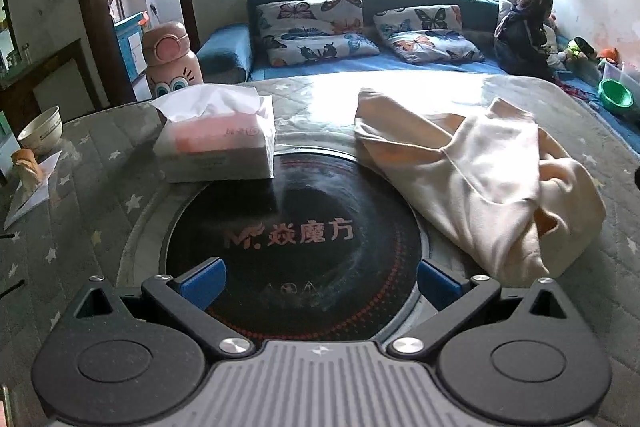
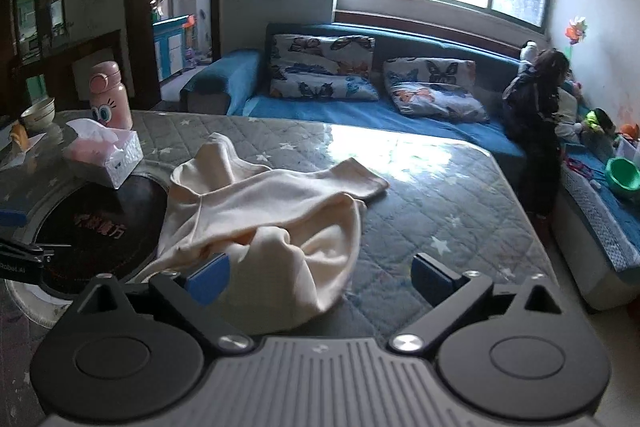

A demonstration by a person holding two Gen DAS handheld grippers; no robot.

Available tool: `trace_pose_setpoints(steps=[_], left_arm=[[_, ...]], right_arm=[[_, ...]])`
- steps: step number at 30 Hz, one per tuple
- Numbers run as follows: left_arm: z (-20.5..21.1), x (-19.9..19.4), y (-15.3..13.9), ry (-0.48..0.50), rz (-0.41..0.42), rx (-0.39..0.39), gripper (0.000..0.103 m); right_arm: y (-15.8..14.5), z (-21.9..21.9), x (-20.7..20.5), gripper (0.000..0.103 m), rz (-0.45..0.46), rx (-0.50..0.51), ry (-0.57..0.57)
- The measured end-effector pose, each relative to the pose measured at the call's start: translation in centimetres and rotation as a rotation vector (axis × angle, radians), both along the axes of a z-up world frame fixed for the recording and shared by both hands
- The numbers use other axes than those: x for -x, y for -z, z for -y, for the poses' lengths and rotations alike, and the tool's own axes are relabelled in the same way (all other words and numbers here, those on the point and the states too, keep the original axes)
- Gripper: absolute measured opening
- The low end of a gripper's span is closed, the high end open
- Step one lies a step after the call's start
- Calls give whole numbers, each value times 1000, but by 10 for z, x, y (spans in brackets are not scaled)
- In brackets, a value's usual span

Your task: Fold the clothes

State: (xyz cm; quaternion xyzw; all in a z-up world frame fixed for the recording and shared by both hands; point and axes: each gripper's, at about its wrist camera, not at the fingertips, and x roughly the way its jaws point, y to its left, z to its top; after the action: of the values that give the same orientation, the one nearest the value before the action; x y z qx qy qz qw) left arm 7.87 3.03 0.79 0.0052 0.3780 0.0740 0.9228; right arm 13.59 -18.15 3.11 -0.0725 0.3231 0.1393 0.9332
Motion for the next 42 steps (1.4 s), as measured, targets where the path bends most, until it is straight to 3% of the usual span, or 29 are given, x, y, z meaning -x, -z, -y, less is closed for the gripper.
trace_pose_setpoints(steps=[3, 12, 15, 17, 19, 42], left_arm=[[2, -6, -1, 3, -2, -8, 103], [9, -11, -1, 10, -12, -24, 103], [8, -10, 0, 11, -12, -29, 103], [5, -9, 0, 4, -13, -23, 103], [3, -10, 2, 0, -19, -23, 103], [50, 5, -13, 163, -5, 6, 103]], right_arm=[[4, -7, -12, 92, -25, 2, -31], [31, -35, -52, 58, -125, -5, -100], [39, -39, -60, 36, -151, 0, -104], [44, -39, -62, 15, -175, -8, -107], [46, -38, -59, 10, -176, -4, -106], [22, -17, 42, 6, -193, 46, -263]])
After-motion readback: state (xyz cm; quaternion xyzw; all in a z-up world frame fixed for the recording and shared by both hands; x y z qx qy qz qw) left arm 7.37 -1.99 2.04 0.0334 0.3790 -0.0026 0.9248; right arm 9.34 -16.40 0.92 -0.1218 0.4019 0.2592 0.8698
